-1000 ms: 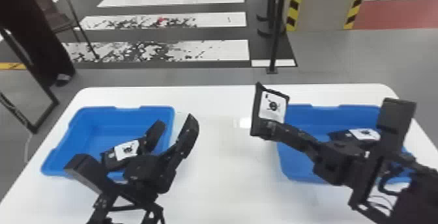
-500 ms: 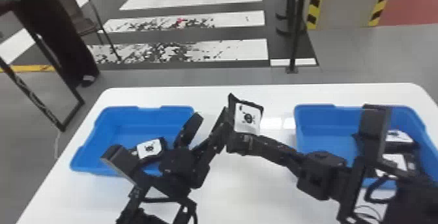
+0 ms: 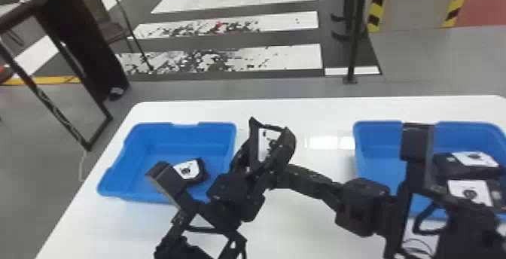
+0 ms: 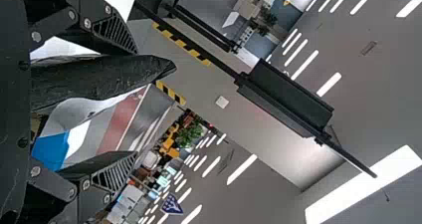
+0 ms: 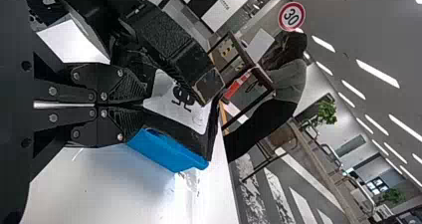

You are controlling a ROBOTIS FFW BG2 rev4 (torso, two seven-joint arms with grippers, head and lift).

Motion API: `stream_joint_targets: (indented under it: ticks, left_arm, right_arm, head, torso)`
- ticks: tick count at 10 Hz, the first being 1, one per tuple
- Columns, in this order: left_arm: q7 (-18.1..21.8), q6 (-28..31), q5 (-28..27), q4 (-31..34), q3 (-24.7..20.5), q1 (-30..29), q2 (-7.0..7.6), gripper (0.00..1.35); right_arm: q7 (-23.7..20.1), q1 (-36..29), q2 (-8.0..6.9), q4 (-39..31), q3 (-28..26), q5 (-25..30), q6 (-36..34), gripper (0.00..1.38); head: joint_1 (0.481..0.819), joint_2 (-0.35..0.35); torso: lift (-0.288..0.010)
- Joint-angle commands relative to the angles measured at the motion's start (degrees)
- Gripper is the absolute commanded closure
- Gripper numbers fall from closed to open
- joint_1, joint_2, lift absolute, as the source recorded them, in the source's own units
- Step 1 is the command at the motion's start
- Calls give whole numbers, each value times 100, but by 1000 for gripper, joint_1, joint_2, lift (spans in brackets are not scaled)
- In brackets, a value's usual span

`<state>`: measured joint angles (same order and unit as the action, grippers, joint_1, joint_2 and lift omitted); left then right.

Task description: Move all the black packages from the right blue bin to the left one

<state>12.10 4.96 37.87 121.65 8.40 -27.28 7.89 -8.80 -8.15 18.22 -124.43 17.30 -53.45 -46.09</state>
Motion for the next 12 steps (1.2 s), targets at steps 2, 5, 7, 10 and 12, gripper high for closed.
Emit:
stream_joint_targets:
  ticks: [2,5,7,10,12]
  left_arm:
    - [-15,559,-279,133,-120,43,-16,1211]
    - [11,573,-302,133,-165,43,-25,1211]
    - [11,235,-279,118,-268,29,-51,1211]
    - [-156,-243,-736,-416,-1045,296,-148,1211]
    - [-489,-594,-2599,-1442,-1971,901,-244,1211]
  right_arm:
    - [-78,112,-38,103,7,66,123,1121]
    - [-183,225,-91,371,7,146,236,1121]
    - [-658,421,-144,863,7,306,222,937]
    - [-763,211,-152,750,-210,512,166,76]
    - [-763,84,-161,539,-438,797,166,157]
  head:
    - [695,201]
    - [695,196]
    - [695,193]
    - [695,228]
    - [695,302]
  torso:
    - [-154]
    - [-154]
    - [-154]
    - [-154]
    - [-154]
